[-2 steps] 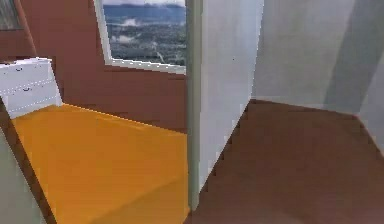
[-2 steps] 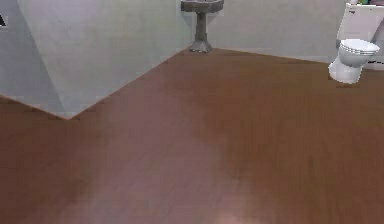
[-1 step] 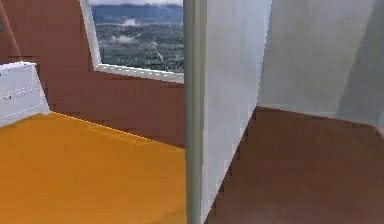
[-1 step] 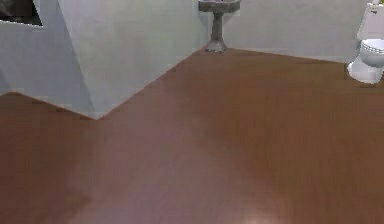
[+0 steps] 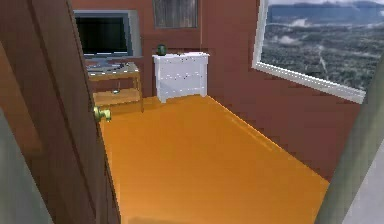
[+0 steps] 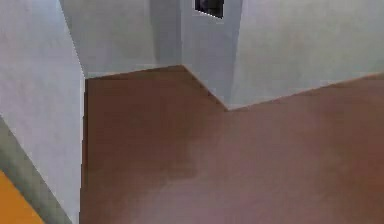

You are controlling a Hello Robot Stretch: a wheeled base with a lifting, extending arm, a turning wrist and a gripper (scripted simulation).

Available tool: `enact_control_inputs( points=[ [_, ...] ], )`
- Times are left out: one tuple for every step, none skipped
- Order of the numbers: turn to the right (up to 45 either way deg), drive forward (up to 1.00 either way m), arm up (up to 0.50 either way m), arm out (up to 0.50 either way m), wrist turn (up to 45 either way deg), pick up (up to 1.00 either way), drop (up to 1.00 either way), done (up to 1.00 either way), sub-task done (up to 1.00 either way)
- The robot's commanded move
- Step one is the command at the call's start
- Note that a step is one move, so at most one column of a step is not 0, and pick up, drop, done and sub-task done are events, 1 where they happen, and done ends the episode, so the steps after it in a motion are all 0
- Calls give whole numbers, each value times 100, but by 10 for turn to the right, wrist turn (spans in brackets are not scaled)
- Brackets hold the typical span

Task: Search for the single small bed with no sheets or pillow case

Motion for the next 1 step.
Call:
enact_control_inputs(
  points=[
    [0, 95, 0, 0, 0, 0, 0, 0, 0]
  ],
)
